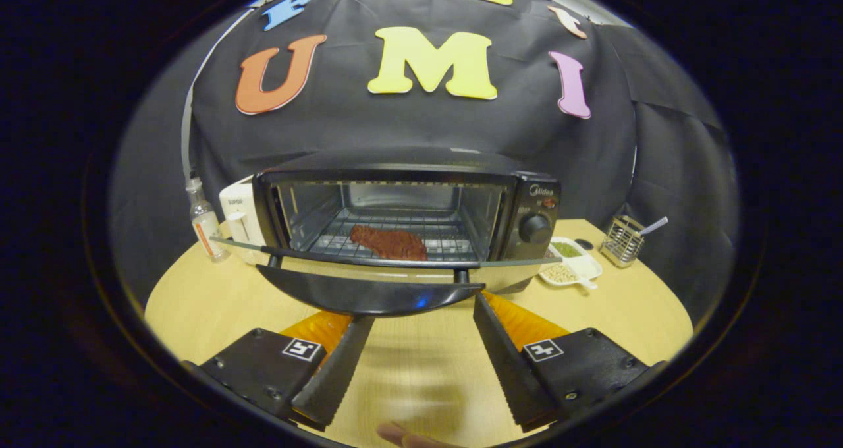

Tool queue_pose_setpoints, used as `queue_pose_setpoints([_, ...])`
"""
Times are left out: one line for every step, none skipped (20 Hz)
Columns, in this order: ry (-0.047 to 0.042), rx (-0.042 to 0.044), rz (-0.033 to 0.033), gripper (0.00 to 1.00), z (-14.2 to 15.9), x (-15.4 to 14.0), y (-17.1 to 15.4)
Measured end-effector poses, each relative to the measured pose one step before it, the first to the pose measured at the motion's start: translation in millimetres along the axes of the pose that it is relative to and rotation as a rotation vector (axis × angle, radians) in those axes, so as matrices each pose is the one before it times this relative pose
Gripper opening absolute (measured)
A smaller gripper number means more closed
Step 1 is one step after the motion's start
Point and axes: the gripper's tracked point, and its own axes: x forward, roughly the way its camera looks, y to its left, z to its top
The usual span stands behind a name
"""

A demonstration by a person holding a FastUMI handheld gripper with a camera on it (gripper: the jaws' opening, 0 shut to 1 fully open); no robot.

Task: Open the toaster oven, put the food inside, and close the toaster oven door.

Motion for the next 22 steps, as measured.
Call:
queue_pose_setpoints([-0.02098,-0.00061,0.00078,0.97,10.85,-2.84,-0.30])
queue_pose_setpoints([-0.01726,0.00599,0.00315,0.97,8.89,-3.42,-0.50])
queue_pose_setpoints([-0.01450,0.00550,0.00907,0.96,8.31,-4.91,-0.31])
queue_pose_setpoints([-0.01376,-0.00342,0.00535,0.96,6.82,-5.82,-1.16])
queue_pose_setpoints([-0.00808,-0.00602,-0.00136,0.96,3.99,-5.36,-3.60])
queue_pose_setpoints([-0.00679,0.00066,-0.00263,0.96,4.16,-8.44,-3.91])
queue_pose_setpoints([-0.00481,0.01190,0.00565,0.96,3.22,-10.53,-2.57])
queue_pose_setpoints([-0.00628,0.01407,0.00804,0.96,4.69,-11.39,-1.42])
queue_pose_setpoints([-0.00981,0.01011,0.00682,0.96,5.97,-11.69,-3.22])
queue_pose_setpoints([-0.01329,0.00524,0.00154,0.96,7.44,-13.43,-3.69])
queue_pose_setpoints([-0.01539,0.00242,0.00037,0.96,7.11,-14.80,-4.87])
queue_pose_setpoints([-0.01698,0.00103,-0.00030,0.96,9.09,-15.88,-4.34])
queue_pose_setpoints([-0.01768,-0.00128,0.00051,0.96,10.11,-18.23,-4.13])
queue_pose_setpoints([-0.02151,0.00088,-0.00258,0.96,10.87,-18.74,-5.08])
queue_pose_setpoints([-0.02049,0.00099,-0.00321,0.96,10.96,-17.37,-4.91])
queue_pose_setpoints([-0.02814,0.00305,-0.01352,0.96,13.51,-21.88,-8.91])
queue_pose_setpoints([-0.03098,0.00790,-0.01749,0.96,12.72,-20.84,-9.88])
queue_pose_setpoints([-0.03469,0.00887,-0.01542,0.96,14.44,-21.56,-9.13])
queue_pose_setpoints([-0.03654,0.00424,-0.00875,0.96,13.13,-21.34,-7.66])
queue_pose_setpoints([-0.04277,0.00563,-0.00577,0.96,13.92,-20.67,-7.13])
queue_pose_setpoints([-0.03606,0.00740,-0.00373,0.96,12.24,-17.62,-5.78])
queue_pose_setpoints([-0.02900,-0.00166,0.00059,0.96,11.74,-16.51,-4.62])
